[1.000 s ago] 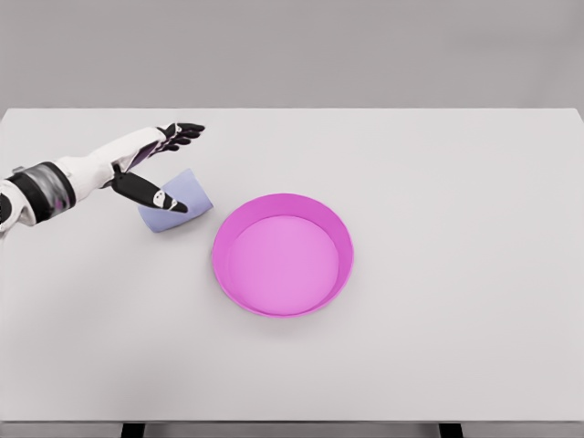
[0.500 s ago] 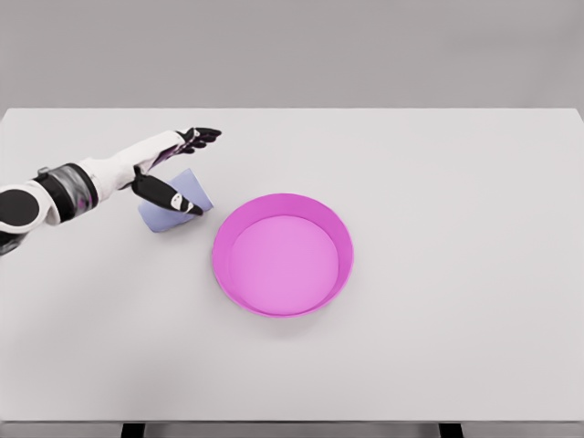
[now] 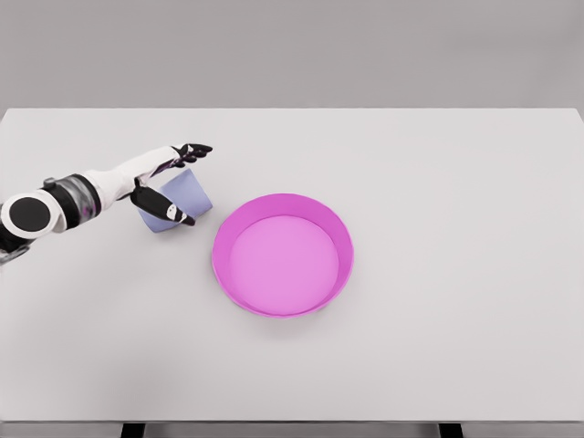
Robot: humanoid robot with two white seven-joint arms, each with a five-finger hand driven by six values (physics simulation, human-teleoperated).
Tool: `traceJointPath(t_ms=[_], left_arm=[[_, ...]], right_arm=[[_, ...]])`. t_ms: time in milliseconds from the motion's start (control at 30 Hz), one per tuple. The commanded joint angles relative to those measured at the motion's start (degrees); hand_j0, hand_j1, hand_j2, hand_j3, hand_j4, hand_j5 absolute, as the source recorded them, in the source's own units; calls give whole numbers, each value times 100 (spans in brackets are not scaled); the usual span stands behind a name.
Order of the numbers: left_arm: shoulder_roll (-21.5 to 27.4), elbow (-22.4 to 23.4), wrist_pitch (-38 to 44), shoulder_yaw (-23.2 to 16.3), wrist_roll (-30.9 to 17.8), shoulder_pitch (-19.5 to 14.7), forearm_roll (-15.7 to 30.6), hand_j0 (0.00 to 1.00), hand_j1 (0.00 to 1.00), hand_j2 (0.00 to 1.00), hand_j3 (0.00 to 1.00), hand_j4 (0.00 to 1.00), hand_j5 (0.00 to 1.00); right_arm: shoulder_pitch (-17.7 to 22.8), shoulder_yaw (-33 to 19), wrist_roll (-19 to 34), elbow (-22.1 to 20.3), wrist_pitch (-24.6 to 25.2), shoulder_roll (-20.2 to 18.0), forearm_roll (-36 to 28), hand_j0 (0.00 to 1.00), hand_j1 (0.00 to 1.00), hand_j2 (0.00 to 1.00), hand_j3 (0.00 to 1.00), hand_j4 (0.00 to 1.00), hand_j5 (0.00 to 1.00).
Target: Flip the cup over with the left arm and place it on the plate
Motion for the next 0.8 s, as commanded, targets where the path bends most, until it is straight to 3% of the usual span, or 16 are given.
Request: traceJointPath(t_ms=[0,467,767], left_arm=[[-15,36,9,-14,-3,0,-21,100,100,100,100,100,100],[-24,203,70,39,-39,0,-293,100,100,100,100,100,100],[-235,555,202,-32,-30,18,-311,100,100,100,100,100,100]], right_arm=[[0,0,1,1,-1,0,3,100,100,100,100,100,100],[0,0,1,1,-1,0,3,100,100,100,100,100,100],[0,0,1,1,-1,0,3,100,100,100,100,100,100]])
